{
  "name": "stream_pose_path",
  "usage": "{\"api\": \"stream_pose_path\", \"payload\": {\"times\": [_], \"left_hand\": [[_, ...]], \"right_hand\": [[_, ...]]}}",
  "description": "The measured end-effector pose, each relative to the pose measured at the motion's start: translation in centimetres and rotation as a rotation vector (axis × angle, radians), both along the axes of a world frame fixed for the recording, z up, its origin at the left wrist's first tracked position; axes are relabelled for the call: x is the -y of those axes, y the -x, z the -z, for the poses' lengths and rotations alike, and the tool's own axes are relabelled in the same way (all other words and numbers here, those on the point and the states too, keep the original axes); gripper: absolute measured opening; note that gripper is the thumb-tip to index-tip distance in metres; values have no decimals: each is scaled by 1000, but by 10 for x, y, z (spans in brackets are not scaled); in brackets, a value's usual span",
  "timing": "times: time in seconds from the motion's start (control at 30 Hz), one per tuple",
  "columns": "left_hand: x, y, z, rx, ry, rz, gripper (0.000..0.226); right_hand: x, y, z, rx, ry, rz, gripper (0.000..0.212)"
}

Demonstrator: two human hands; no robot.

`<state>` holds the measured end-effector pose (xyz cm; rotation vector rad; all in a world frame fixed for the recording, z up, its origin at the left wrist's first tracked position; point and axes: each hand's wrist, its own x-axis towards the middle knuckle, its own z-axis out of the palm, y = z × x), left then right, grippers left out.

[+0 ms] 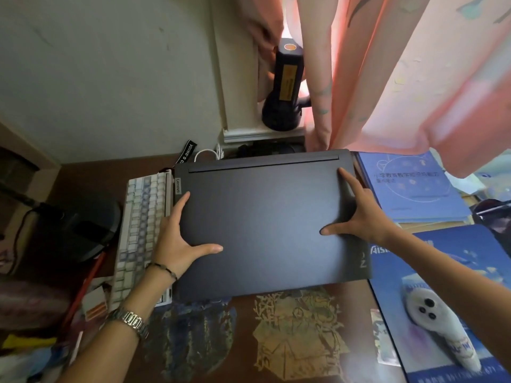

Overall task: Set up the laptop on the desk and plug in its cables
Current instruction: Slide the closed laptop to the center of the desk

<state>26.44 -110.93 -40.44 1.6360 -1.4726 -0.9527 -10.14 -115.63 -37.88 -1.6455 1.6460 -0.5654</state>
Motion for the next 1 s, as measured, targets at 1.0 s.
{"api": "stream_pose_path", "payload": {"times": [1.0], "left_hand": [[-7, -20, 23, 14, -10, -3, 113]], "right_hand": [[-18, -27, 35, 64, 45, 43, 131]]}}
